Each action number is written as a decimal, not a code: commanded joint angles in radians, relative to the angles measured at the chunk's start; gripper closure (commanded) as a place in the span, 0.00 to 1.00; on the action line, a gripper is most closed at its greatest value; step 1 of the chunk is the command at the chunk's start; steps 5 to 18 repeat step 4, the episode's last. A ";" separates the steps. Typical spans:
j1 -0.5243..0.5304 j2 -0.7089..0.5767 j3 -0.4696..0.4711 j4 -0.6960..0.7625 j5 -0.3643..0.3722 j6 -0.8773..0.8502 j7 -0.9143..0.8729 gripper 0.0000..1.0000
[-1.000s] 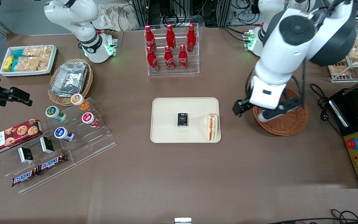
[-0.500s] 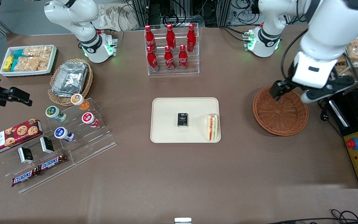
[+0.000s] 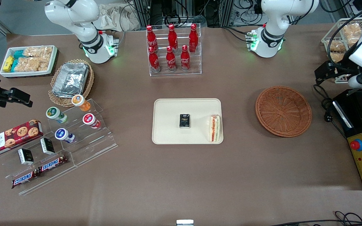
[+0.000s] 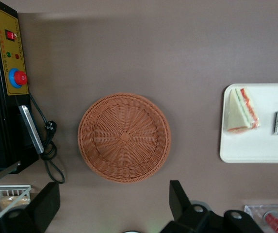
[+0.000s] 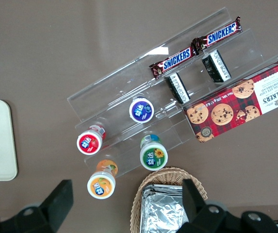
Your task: Place sandwich from basket to tray
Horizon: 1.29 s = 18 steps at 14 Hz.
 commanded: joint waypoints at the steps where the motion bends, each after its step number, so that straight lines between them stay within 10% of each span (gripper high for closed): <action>1: -0.003 -0.017 0.006 -0.009 -0.002 -0.024 0.068 0.00; 18: -0.003 -0.011 0.026 0.005 -0.004 -0.024 0.143 0.00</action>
